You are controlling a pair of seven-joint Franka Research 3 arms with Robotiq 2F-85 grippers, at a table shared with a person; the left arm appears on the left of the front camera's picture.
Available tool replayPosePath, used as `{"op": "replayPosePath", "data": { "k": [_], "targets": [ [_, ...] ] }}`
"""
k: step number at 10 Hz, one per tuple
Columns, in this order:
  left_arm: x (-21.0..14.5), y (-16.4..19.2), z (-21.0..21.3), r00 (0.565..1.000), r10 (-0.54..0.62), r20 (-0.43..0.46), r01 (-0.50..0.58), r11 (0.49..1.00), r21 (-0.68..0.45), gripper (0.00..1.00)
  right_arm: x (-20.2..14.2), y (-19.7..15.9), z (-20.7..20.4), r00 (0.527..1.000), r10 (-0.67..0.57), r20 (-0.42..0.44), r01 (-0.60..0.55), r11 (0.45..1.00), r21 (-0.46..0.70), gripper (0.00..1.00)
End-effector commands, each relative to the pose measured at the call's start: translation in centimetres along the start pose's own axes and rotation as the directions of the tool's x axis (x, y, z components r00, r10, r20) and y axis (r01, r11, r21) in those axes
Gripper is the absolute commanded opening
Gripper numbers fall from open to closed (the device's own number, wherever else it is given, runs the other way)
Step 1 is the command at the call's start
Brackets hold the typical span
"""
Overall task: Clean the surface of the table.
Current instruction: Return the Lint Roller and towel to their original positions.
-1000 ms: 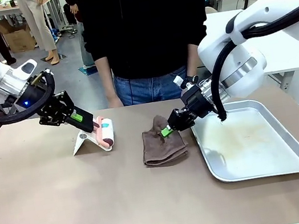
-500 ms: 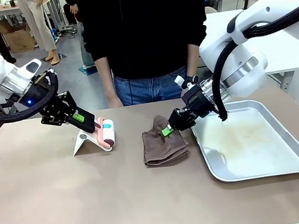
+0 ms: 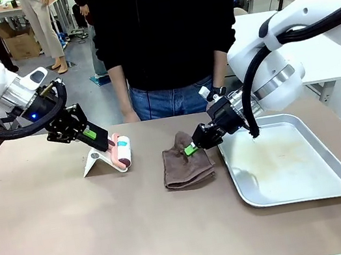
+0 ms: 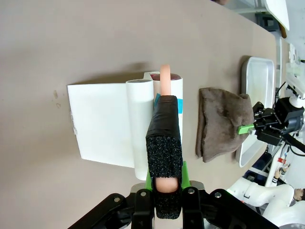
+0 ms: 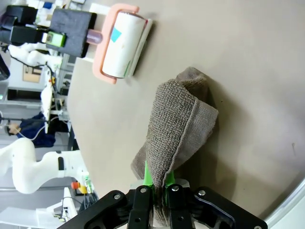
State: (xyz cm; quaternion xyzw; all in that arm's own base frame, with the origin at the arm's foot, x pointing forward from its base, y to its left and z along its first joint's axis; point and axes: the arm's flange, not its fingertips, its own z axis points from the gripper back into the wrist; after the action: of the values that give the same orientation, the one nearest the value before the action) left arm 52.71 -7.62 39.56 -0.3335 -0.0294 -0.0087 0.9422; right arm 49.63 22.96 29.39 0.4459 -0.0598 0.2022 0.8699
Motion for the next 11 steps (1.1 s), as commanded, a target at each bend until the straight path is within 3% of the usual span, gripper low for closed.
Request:
{"op": "replayPosePath", "data": {
  "k": [1,7,8,9,10,11],
  "targets": [
    [0.21,-0.23,-0.16,1.0,0.029,-0.006,-0.029,0.999,0.03,0.21,0.3,0.16,-0.2,1.0,-0.006,0.016,0.005,1.0,0.026,0.09],
    [0.12,-0.22,-0.19,0.999,0.038,-0.014,-0.037,0.998,0.048,0.21,0.32,0.05,-0.29,1.0,-0.005,0.014,0.004,0.999,0.039,0.09],
    [0.11,-0.22,-0.13,0.999,0.038,-0.017,-0.037,0.998,0.05,0.72,0.31,-0.05,-0.3,1.0,-0.006,0.018,0.005,0.999,0.049,0.69],
    [0.11,-0.23,-0.06,0.999,0.039,-0.017,-0.038,0.998,0.053,0.79,0.31,-0.16,-0.26,1.0,-0.013,0.022,0.012,0.998,0.054,0.69],
    [0.1,-0.27,0.17,0.999,0.04,-0.008,-0.04,0.998,0.05,1.0,0.32,-0.21,-0.22,1.0,-0.017,0.021,0.016,0.998,0.056,1.0],
    [0.0,-0.25,0.59,0.999,0.042,0.01,-0.042,0.998,0.053,1.0,0.36,-0.32,-0.17,0.999,-0.025,0.023,0.023,0.998,0.054,0.73]
  ]
}}
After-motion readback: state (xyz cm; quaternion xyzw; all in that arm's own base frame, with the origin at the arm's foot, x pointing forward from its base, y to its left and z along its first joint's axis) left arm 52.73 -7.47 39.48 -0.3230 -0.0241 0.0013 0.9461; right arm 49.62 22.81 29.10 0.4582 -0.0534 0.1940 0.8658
